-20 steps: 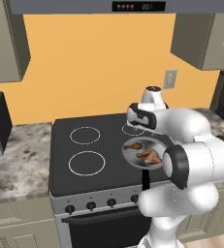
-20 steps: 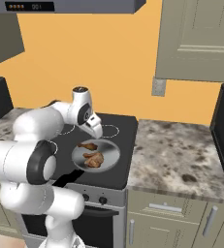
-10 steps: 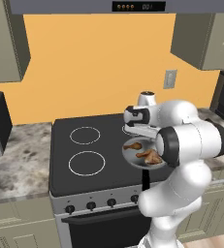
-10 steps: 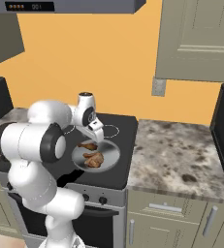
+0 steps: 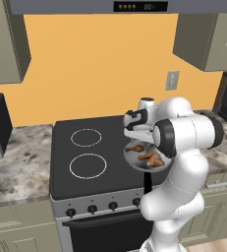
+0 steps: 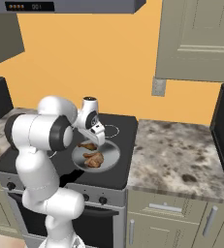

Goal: Take the chicken drumsticks from the pan and place one on each plate on the dining counter.

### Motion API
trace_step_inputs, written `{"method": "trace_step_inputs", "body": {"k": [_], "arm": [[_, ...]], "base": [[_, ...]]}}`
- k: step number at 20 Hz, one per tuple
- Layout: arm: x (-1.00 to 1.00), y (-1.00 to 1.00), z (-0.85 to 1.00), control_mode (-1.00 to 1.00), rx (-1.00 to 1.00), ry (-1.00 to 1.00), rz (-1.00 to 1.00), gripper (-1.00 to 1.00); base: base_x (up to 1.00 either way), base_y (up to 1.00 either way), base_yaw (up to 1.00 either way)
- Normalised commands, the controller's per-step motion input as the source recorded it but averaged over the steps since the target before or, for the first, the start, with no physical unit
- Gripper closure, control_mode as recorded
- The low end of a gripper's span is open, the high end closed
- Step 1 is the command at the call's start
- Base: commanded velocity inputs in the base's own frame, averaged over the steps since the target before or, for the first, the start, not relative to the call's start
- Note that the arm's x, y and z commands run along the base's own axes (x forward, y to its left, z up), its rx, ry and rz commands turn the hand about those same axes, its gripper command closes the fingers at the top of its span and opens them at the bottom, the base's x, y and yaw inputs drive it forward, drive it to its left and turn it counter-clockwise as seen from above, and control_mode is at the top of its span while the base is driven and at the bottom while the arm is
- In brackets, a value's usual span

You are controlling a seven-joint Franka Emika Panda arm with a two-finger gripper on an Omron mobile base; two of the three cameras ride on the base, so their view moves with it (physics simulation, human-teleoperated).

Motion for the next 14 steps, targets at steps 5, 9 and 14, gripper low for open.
{"method": "trace_step_inputs", "body": {"k": [5,9,14], "arm": [[0.24,0.08,-0.30,-1.00,0.01,0.02,0.00,-1.00],[0.03,0.04,-0.15,-1.00,0.06,0.00,-0.02,-1.00],[0.00,0.06,-0.22,-1.00,0.03,0.00,-0.05,-1.00]], "base": [[0.00,0.00,0.00],[0.00,0.00,0.00],[0.00,0.00,0.00]]}}
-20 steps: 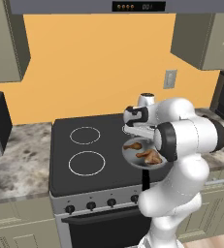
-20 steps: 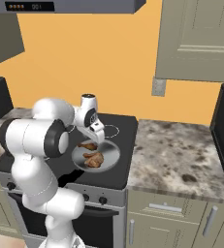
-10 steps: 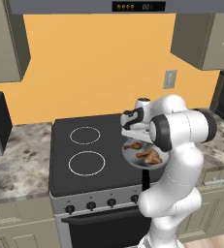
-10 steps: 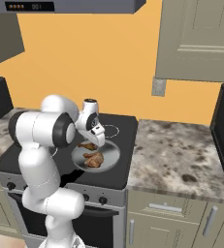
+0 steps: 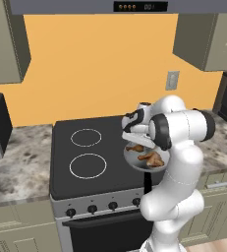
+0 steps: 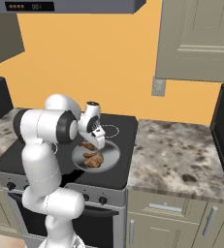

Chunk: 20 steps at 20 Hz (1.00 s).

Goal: Take the chicken drumsticks from the pan and place one on each plate on the dining counter.

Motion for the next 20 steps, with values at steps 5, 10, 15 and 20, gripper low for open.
{"method": "trace_step_inputs", "body": {"k": [5,10,15,20], "arm": [[0.00,0.05,-0.27,-1.00,0.02,0.00,-0.05,-1.00],[0.00,0.05,-0.29,-1.00,0.00,0.00,-0.05,-1.00],[-0.01,0.02,-0.08,-1.00,0.02,0.00,-0.01,1.00],[-0.19,0.00,0.67,-1.00,-0.01,0.00,0.04,1.00]], "base": [[0.00,0.00,0.00],[0.00,0.00,0.00],[0.00,0.00,0.00],[0.00,0.00,0.00]]}}
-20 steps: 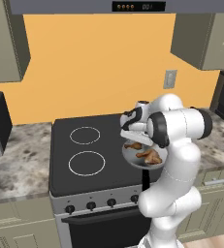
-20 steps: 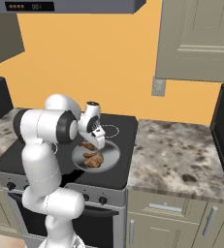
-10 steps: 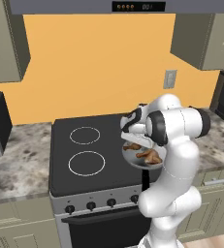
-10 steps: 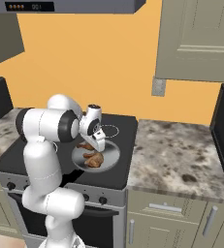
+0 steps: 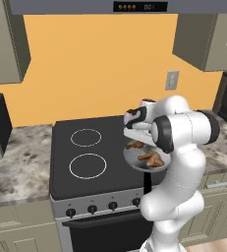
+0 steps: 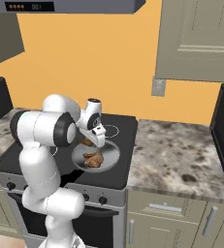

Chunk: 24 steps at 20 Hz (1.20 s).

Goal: Take the chicken drumsticks from the pan and place one on each plate on the dining counter.

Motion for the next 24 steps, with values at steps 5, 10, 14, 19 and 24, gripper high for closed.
{"method": "trace_step_inputs", "body": {"k": [5,10,14,19,24], "arm": [[-0.48,0.00,0.80,-1.00,-0.10,0.00,0.19,1.00],[-0.59,0.00,0.23,-1.00,-0.12,-0.01,0.28,1.00],[-0.54,0.00,0.12,-1.00,-0.01,-0.07,0.28,1.00],[-0.42,0.00,0.10,-1.00,0.00,-0.23,0.03,1.00],[-0.03,0.00,0.00,-1.00,0.00,-0.04,0.00,1.00]], "base": [[0.00,0.00,0.00],[0.00,0.00,0.00],[0.00,0.00,0.00],[0.00,0.00,0.00],[0.00,0.00,0.00]]}}
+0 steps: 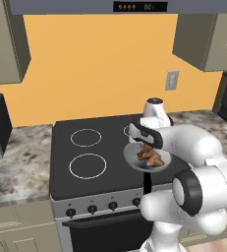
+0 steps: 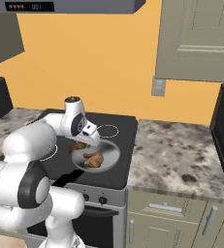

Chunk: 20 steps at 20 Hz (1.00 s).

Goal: Take the chicken drumsticks from the pan and place one on each plate on the dining counter.

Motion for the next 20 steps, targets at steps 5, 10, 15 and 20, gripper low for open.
{"method": "trace_step_inputs", "body": {"k": [5,10,15,20], "arm": [[-0.07,0.00,-0.01,-1.00,0.00,0.00,0.00,1.00],[0.00,0.00,0.00,1.00,0.00,0.00,0.00,1.00],[0.00,0.00,0.00,1.00,0.00,0.00,0.00,1.00],[0.00,0.00,0.00,1.00,0.00,0.00,0.00,1.00]], "base": [[0.00,0.00,0.00],[-0.44,0.00,0.01],[-0.41,-0.14,0.61],[-0.23,-0.09,1.00]]}}
